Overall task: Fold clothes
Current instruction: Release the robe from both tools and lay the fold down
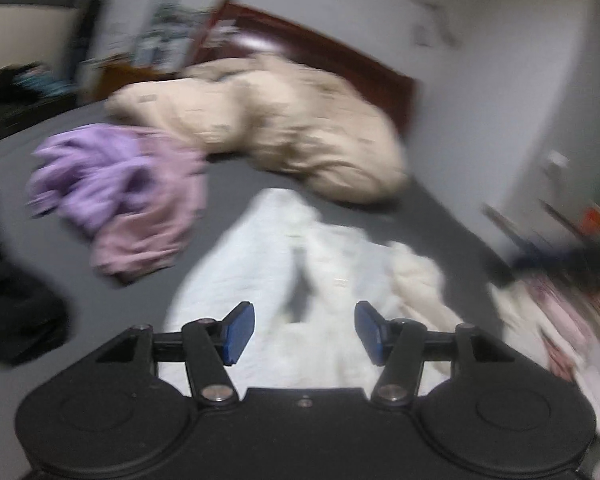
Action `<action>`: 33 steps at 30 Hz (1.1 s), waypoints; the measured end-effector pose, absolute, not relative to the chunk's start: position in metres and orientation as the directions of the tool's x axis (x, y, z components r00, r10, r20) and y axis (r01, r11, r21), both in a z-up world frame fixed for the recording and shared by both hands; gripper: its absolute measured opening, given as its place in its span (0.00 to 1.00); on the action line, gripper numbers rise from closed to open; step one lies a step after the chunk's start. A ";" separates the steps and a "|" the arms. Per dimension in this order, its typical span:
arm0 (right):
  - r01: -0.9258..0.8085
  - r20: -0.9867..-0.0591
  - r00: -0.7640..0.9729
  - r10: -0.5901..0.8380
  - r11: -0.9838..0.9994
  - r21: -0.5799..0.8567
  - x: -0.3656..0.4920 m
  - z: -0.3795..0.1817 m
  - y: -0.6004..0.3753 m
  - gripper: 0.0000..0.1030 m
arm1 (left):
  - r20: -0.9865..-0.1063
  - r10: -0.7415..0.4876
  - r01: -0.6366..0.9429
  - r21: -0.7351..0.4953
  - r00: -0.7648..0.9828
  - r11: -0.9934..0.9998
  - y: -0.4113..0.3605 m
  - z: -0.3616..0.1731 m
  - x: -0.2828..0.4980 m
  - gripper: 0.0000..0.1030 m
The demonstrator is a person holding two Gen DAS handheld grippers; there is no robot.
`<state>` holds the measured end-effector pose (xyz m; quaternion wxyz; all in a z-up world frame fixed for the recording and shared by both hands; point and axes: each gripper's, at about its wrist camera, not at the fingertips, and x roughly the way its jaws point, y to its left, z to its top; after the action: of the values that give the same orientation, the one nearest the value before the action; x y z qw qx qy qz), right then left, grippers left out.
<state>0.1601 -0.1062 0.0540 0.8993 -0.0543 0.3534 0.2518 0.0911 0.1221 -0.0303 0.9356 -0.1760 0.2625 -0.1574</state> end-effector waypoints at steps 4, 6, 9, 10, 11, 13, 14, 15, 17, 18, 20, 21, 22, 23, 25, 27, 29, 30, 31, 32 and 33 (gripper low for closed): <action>-0.407 -0.728 0.566 0.387 0.899 0.161 0.258 0.036 -0.089 0.54 | -0.376 -0.482 0.297 -0.453 0.791 0.841 0.116 -0.062 0.095 0.53; -0.398 -0.770 0.542 0.337 0.910 0.119 0.300 0.013 -0.074 0.49 | -0.382 -0.505 0.316 -0.459 0.774 0.830 0.120 -0.074 0.095 0.53; -0.365 -0.807 0.529 0.262 0.929 0.062 0.353 -0.025 -0.063 0.46 | -0.381 -0.522 0.326 -0.471 0.763 0.820 0.128 -0.084 0.098 0.55; -0.349 -0.817 0.523 0.243 0.936 0.056 0.370 -0.038 -0.061 0.43 | -0.376 -0.529 0.332 -0.475 0.761 0.815 0.130 -0.086 0.101 0.55; -0.329 -0.822 0.519 0.235 0.942 0.062 0.383 -0.048 -0.062 0.41 | -0.368 -0.535 0.338 -0.479 0.761 0.810 0.132 -0.087 0.104 0.55; -0.292 -0.828 0.513 0.227 0.953 0.081 0.402 -0.063 -0.066 0.39 | -0.356 -0.548 0.347 -0.492 0.757 0.799 0.136 -0.090 0.112 0.55; -0.284 -0.829 0.512 0.225 0.955 0.083 0.408 -0.067 -0.067 0.39 | -0.358 -0.553 0.345 -0.501 0.753 0.794 0.139 -0.092 0.114 0.56; -0.278 -0.831 0.510 0.223 0.957 0.086 0.414 -0.071 -0.068 0.39 | -0.362 -0.556 0.340 -0.511 0.748 0.790 0.142 -0.094 0.117 0.56; -0.267 -0.834 0.507 0.219 0.960 0.090 0.427 -0.079 -0.070 0.39 | -0.379 -0.560 0.325 -0.527 0.737 0.785 0.146 -0.099 0.122 0.56; -0.261 -0.838 0.502 0.212 0.961 0.087 0.433 -0.083 -0.070 0.39 | -0.386 -0.561 0.317 -0.535 0.733 0.783 0.148 -0.101 0.124 0.56; -0.250 -0.852 0.489 0.190 0.966 0.072 0.442 -0.093 -0.071 0.39 | -0.393 -0.562 0.307 -0.546 0.727 0.779 0.150 -0.103 0.125 0.56; -0.243 -0.859 0.481 0.177 0.968 0.064 0.446 -0.098 -0.072 0.39 | -0.393 -0.564 0.308 -0.548 0.726 0.778 0.151 -0.103 0.126 0.56; -0.232 -0.865 0.474 0.168 0.971 0.061 0.450 -0.102 -0.073 0.39 | -0.394 -0.566 0.308 -0.550 0.724 0.776 0.152 -0.103 0.126 0.56; -0.224 -0.867 0.469 0.171 0.972 0.070 0.454 -0.107 -0.074 0.39 | -0.394 -0.568 0.308 -0.552 0.723 0.775 0.152 -0.103 0.126 0.56; -0.216 -0.863 0.460 0.208 0.969 0.119 0.456 -0.111 -0.079 0.20 | -0.394 -0.571 0.309 -0.556 0.720 0.772 0.153 -0.103 0.126 0.56; -0.206 -0.856 0.458 0.241 0.965 0.161 0.457 -0.111 -0.084 0.12 | -0.395 -0.575 0.309 -0.559 0.717 0.769 0.154 -0.103 0.126 0.57; -0.211 -0.850 0.460 0.257 0.961 0.176 0.456 -0.107 -0.086 0.06 | -0.395 -0.579 0.309 -0.563 0.713 0.766 0.156 -0.103 0.126 0.57; -0.213 -0.847 0.465 0.257 0.961 0.174 0.455 -0.103 -0.086 0.06 | -0.395 -0.580 0.310 -0.565 0.712 0.765 0.156 -0.103 0.126 0.57; -0.216 -0.843 0.471 0.260 0.961 0.176 0.454 -0.098 -0.085 0.05 | -0.396 -0.582 0.310 -0.567 0.710 0.763 0.157 -0.103 0.127 0.57; -0.217 -0.835 0.481 0.268 0.959 0.183 0.453 -0.091 -0.085 0.03 | -0.395 -0.580 0.308 -0.567 0.712 0.764 0.157 -0.103 0.127 0.57; -0.218 -0.825 0.492 0.277 0.957 0.191 0.451 -0.082 -0.085 0.03 | -0.395 -0.577 0.306 -0.566 0.715 0.766 0.158 -0.102 0.127 0.57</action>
<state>0.4507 -0.0852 -0.0824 0.8633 0.0305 0.4830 0.1432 0.1273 0.1577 -0.1023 0.8951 -0.2372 0.2861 -0.2465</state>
